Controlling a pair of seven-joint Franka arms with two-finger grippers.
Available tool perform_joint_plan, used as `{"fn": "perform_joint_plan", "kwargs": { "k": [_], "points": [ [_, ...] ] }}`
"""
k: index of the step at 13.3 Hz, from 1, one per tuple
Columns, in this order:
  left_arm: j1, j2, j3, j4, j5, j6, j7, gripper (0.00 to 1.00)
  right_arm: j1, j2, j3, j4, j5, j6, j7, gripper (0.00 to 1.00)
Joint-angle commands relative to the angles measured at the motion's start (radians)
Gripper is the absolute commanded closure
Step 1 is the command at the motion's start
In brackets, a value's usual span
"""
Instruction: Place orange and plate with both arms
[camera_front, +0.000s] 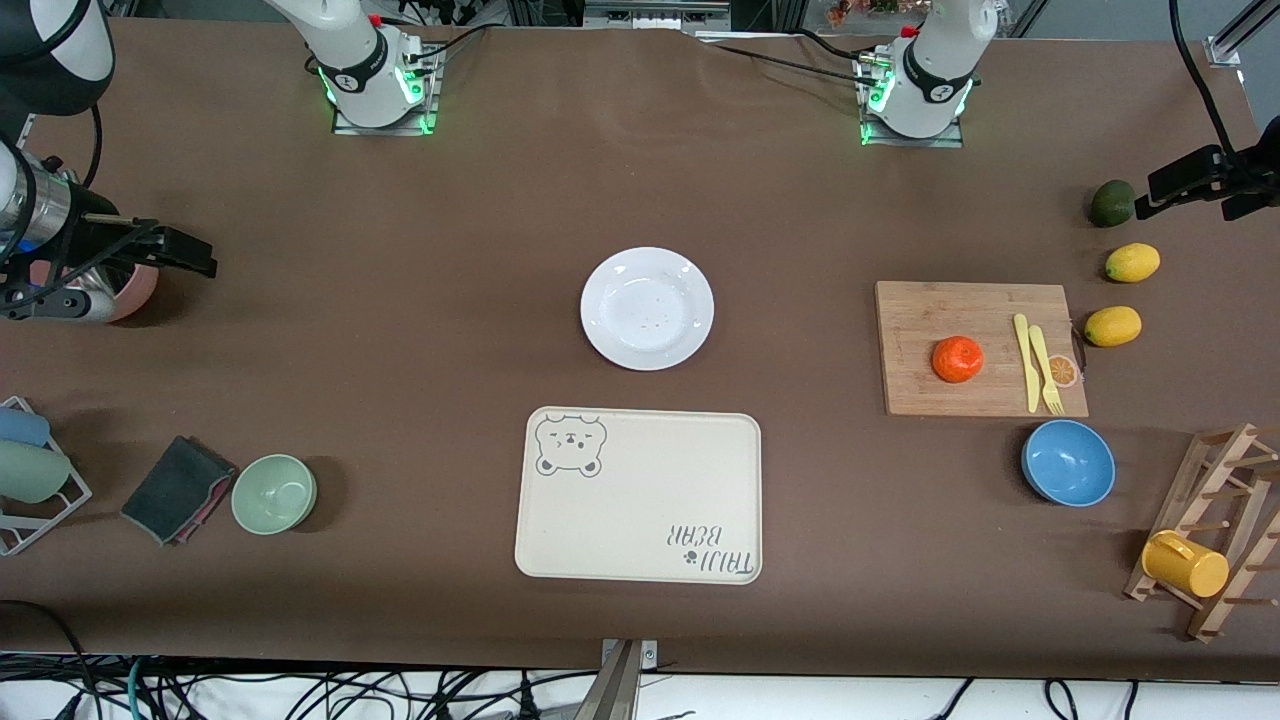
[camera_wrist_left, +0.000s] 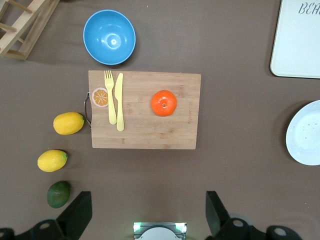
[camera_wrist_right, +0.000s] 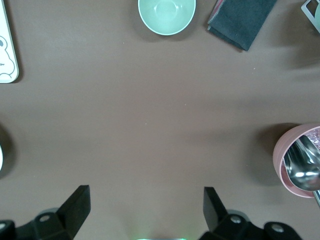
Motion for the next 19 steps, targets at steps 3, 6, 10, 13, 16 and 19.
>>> {"fn": "perform_joint_plan", "kwargs": {
  "k": [3,6,10,13,16,19],
  "points": [
    [-0.013,0.088,-0.017,0.021,0.046,-0.014,0.008,0.0,0.001,-0.005,-0.001,0.008,0.014,-0.005,0.014,0.0],
    [0.003,0.077,-0.008,0.03,0.055,0.014,0.021,0.0,0.001,-0.005,-0.001,0.008,0.014,-0.005,0.014,0.0],
    [0.005,0.077,-0.006,0.027,0.06,0.008,0.091,0.0,0.0,-0.005,-0.001,0.008,0.014,-0.005,0.009,0.0],
    [0.006,0.087,-0.008,-0.006,0.014,0.008,0.081,0.01,0.0,-0.005,-0.001,0.008,0.014,-0.007,0.008,0.0],
    [0.005,0.083,-0.011,-0.09,-0.012,0.052,-0.006,0.09,0.0,-0.005,-0.001,0.008,0.014,-0.007,0.008,0.0],
    [0.002,0.053,-0.014,-0.248,-0.012,0.202,-0.011,0.07,0.0,-0.005,-0.001,0.008,0.014,-0.007,0.006,0.0]
  ]
}}
